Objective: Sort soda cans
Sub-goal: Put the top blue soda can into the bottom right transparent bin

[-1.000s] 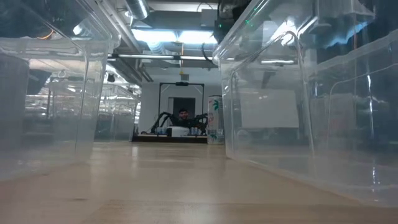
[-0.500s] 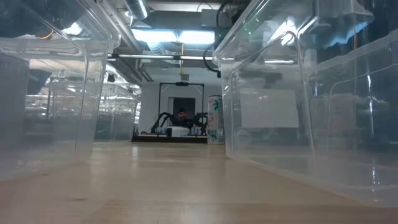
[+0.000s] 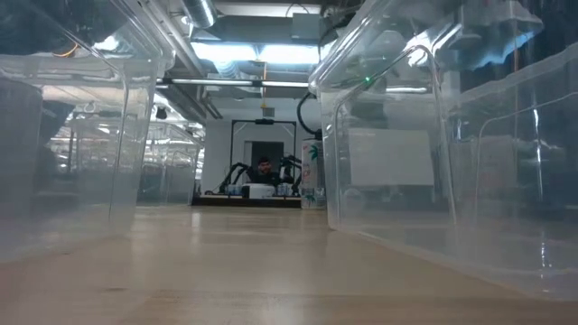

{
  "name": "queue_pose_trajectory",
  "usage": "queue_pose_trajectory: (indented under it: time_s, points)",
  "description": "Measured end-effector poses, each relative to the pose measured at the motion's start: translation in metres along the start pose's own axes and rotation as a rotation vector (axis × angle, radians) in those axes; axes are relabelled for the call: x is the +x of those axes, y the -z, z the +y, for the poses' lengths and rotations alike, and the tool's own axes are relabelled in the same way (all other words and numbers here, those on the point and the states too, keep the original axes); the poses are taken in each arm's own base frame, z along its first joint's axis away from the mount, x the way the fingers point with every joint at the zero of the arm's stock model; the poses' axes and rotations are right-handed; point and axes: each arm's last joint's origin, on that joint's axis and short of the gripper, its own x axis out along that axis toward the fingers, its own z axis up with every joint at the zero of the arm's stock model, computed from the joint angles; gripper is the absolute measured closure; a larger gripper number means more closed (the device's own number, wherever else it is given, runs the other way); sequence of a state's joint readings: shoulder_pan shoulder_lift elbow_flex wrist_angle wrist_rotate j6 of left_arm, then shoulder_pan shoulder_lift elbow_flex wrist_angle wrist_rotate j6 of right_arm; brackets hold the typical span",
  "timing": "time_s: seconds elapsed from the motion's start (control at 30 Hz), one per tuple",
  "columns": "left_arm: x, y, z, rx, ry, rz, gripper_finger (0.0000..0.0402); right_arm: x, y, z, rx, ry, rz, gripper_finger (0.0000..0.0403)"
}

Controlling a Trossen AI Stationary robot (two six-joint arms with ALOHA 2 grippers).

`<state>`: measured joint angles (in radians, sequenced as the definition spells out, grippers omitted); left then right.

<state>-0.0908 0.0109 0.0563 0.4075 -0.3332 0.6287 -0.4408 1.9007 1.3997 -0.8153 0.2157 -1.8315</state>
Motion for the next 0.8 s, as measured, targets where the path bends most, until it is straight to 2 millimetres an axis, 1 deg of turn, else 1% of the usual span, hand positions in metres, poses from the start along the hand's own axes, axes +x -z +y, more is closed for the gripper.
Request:
queue_pose_trajectory:
  time_s: [0.27, 0.47, 0.6, 0.8]
  points:
    - [0.000, 0.000, 0.000, 0.002, 0.003, 0.003, 0.0396, 0.011, -0.005, 0.001, -0.022, 0.060, -0.035, 0.0054]
    - [0.000, 0.000, 0.000, 0.002, 0.002, 0.003, 0.0396, 0.019, -0.007, 0.001, -0.033, 0.112, -0.021, 0.0054]
    - [0.000, 0.000, 0.000, 0.002, 0.002, 0.003, 0.0396, 0.026, -0.010, 0.006, -0.068, 0.107, -0.021, 0.0054]
    - [0.000, 0.000, 0.000, 0.002, 0.003, 0.003, 0.0396, 0.033, -0.012, 0.010, -0.061, 0.119, -0.018, 0.0054]
